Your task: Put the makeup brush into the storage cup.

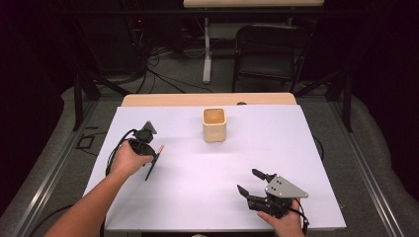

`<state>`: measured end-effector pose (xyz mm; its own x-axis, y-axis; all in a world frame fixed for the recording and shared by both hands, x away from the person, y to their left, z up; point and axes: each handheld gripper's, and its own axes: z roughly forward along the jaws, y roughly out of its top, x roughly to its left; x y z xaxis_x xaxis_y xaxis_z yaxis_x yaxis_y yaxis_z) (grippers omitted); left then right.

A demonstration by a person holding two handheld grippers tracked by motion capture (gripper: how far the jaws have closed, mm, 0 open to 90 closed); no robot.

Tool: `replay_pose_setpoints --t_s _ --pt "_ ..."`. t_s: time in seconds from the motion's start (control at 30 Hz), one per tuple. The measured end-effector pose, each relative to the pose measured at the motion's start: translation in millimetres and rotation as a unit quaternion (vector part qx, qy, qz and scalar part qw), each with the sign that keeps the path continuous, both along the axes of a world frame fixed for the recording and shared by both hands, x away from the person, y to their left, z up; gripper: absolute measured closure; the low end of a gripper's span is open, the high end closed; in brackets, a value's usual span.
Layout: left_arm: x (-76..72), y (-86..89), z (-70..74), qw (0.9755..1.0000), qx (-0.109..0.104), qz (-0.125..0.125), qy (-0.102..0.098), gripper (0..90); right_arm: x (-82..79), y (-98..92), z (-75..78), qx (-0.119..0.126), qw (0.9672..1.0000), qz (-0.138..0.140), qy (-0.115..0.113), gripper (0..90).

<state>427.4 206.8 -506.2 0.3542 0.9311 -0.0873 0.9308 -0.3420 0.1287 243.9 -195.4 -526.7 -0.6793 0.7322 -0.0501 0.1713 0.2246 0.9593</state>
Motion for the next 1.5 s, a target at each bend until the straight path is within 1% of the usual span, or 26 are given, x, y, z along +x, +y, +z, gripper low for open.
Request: replay_pose_setpoints --t_s 0.23,0.43,0.67,0.7,0.83,1.0,1.17,1.5 --pt "-2.0 -0.8 -2.8 0.9999 0.005 -0.006 0.011 75.8 0.0 0.0 -0.2 0.0 1.0 -0.001 0.001 29.3" --pt "-2.7 -2.1 -4.3 0.9998 0.007 -0.003 0.018 78.7 0.1 0.1 -0.2 0.001 1.0 0.0 0.0 29.3" --pt "-3.0 -4.0 -7.4 0.9996 0.011 -0.004 0.027 79.4 -0.1 -0.1 0.0 0.0 1.0 0.0 0.0 29.3" --pt "-3.2 -4.5 -8.1 0.9995 0.011 -0.001 0.028 79.4 0.0 0.0 -0.1 0.001 1.0 0.0 -0.001 29.3" --pt "-2.6 -4.5 -10.0 0.9993 0.014 -0.002 0.034 80.1 -0.1 0.2 -0.1 0.001 1.0 0.001 0.0 29.3" --pt "-2.3 -3.6 -12.1 0.9992 0.015 0.004 0.036 80.3 -0.3 0.6 -0.1 0.001 1.0 0.002 0.0 29.3" --pt "-2.2 -3.1 -13.5 0.9988 0.018 0.006 0.044 80.8 -0.3 0.4 0.0 0.0 1.0 0.002 0.0 29.3" --pt "-2.4 -4.8 -17.6 0.9986 0.023 0.005 0.048 81.4 -0.5 1.1 -0.1 0.001 1.0 0.003 0.0 29.3"
